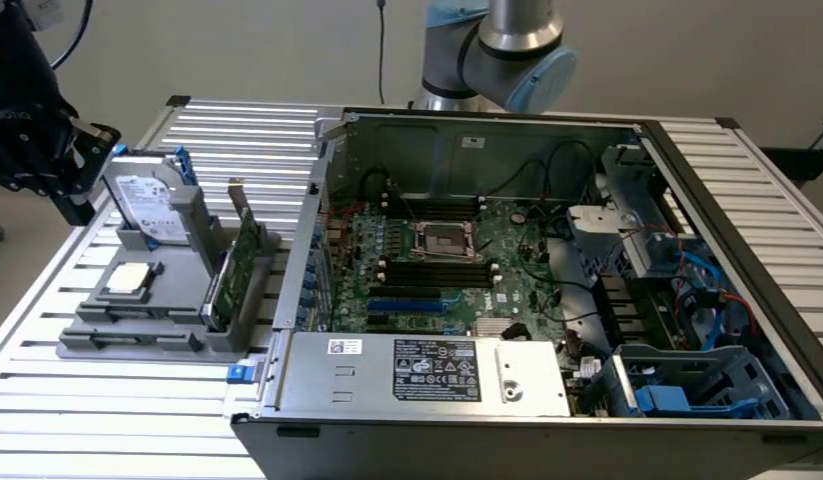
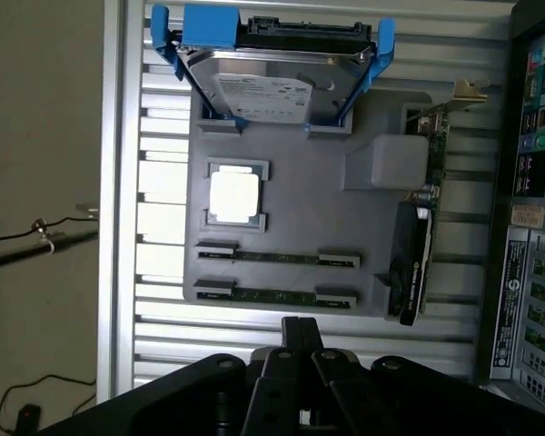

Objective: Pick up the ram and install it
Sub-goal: 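Pick up the ram and move it above insertion slot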

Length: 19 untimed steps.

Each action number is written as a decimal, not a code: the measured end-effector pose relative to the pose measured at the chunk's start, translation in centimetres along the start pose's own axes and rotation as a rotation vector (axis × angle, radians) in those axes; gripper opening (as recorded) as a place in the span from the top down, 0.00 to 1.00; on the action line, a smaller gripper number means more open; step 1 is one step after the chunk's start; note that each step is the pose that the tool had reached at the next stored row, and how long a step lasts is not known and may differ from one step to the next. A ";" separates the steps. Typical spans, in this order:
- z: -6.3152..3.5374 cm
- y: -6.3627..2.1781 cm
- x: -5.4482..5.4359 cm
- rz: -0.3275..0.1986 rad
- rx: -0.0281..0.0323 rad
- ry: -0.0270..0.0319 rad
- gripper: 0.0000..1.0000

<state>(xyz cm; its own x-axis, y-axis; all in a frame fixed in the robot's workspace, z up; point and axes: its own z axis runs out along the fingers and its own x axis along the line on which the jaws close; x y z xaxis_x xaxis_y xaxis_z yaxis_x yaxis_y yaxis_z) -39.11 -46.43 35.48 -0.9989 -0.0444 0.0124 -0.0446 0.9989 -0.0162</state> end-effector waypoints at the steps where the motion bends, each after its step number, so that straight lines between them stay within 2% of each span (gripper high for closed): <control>1: 0.00 0.00 0.0 0.000 0.0000 0.0001 0.89; 5: 0.35 -0.05 0.1 -0.020 -0.0027 -0.0005 0.89; 19: 1.60 -0.03 0.1 -0.273 0.0003 -0.0040 0.89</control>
<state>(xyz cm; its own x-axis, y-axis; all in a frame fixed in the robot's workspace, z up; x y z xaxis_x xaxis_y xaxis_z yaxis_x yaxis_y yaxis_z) -39.28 -46.49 33.88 -0.9498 -0.3125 0.0124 -0.3127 0.9498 -0.0131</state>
